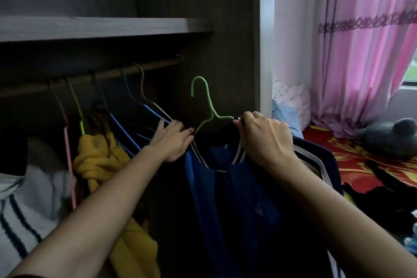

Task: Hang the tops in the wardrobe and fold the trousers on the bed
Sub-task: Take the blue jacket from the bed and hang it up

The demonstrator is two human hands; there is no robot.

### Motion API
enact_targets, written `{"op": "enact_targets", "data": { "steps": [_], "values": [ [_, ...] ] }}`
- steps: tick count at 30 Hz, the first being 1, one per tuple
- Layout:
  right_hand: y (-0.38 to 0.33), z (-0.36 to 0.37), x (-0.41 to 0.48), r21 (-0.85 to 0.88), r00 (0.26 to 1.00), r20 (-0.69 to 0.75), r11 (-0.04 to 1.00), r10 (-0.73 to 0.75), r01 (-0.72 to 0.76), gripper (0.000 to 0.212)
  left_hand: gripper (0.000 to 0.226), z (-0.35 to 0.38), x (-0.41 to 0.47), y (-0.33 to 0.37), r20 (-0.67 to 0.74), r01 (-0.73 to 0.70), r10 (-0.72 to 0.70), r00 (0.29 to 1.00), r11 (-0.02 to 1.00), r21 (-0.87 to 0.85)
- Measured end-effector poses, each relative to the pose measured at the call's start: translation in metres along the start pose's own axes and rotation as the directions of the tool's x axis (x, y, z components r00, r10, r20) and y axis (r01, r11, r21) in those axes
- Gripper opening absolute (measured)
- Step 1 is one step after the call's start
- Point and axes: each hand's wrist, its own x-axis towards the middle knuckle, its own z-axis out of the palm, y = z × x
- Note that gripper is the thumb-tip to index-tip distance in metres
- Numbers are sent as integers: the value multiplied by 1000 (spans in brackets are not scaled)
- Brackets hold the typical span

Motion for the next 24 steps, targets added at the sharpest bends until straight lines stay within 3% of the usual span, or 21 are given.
{"op": "enact_targets", "data": {
  "steps": [12,21,24],
  "values": [
    [3,19,8,18,996,17,996,85,-85,41,48,22,13,-28,60,102,-116,991,974,202],
    [-18,0,10,44,1000,20,999,8,-9,41,49,33,-12,-66,233,199,-256,938,950,242],
    [-22,-6,16,17,1000,5,1000,16,-16,40,47,36,-24,-80,222,213,-279,935,937,277]
  ]
}}
